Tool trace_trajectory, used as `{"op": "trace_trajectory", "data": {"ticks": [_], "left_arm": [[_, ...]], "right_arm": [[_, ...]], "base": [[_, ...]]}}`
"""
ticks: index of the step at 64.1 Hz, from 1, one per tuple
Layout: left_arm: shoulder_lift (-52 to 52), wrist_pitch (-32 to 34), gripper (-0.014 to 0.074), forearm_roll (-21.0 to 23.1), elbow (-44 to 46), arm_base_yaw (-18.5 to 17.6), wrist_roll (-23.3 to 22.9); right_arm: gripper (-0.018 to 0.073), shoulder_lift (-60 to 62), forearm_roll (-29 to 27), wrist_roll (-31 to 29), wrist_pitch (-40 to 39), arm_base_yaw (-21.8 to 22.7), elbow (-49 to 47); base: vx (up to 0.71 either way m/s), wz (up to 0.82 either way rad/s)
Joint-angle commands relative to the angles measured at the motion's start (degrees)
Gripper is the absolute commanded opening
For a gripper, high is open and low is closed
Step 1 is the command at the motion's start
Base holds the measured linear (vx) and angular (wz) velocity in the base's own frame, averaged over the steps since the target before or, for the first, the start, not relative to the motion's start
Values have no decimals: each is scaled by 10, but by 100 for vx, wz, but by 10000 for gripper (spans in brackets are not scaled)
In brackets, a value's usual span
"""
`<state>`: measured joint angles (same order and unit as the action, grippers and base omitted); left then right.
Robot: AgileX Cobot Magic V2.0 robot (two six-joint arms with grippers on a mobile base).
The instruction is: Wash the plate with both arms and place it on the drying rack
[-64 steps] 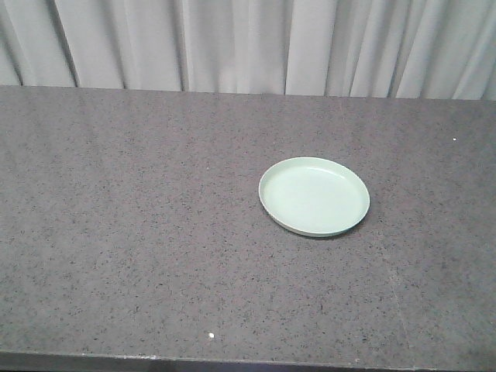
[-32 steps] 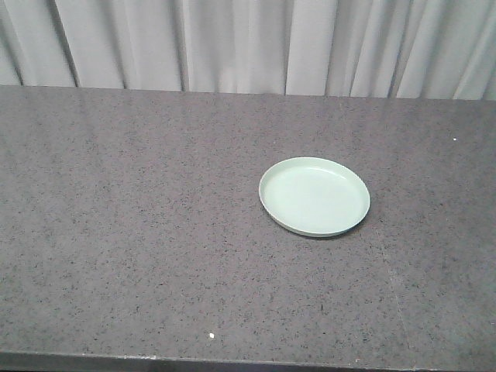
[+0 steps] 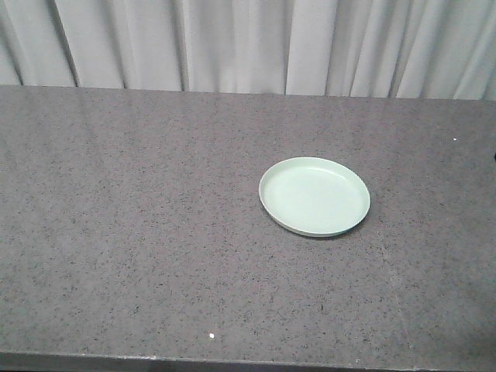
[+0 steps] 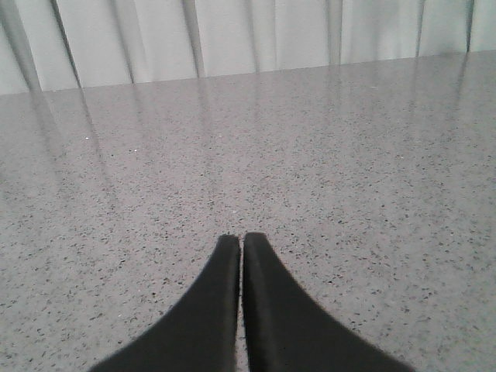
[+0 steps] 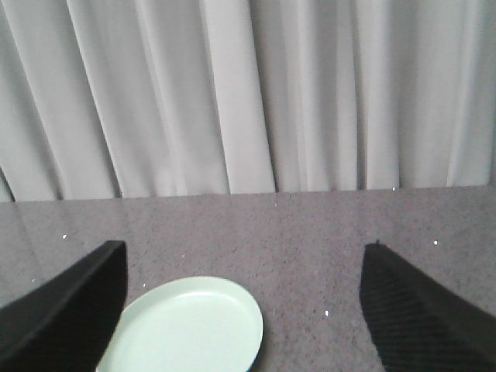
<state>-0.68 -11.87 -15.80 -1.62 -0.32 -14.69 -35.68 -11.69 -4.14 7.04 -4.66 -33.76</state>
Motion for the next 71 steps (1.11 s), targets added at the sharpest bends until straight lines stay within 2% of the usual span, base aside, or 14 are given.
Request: {"op": "trace_trajectory", "data": {"ticks": [1,8,24,45,59,71], "left_arm": [[-8,38,-6,-1,-14,-3,-1],[-8,38,-6,-1,-14,-3,-1],[-8,38,-6,-1,-14,-3,-1],[-8,38,-6,-1,-14,-3,-1],[-8,38,-6,-1,-14,-3,-1],[-8,38,-6,-1,-14,-3,-1]], "right_arm": [[671,-29,4,-11,-81,3,-28],[649,-71,6,-43,-30,3,-81],[574,-242,-4,-137,191,2,-304],[573,-498,-37,-157,418,2,-555],[573,-649,-47,-150,524,1,-704],[573,-730,-42,-129,575,0,-785]], "base": [[0,0],[0,0],[0,0],[0,0],[0,0],[0,0]]}}
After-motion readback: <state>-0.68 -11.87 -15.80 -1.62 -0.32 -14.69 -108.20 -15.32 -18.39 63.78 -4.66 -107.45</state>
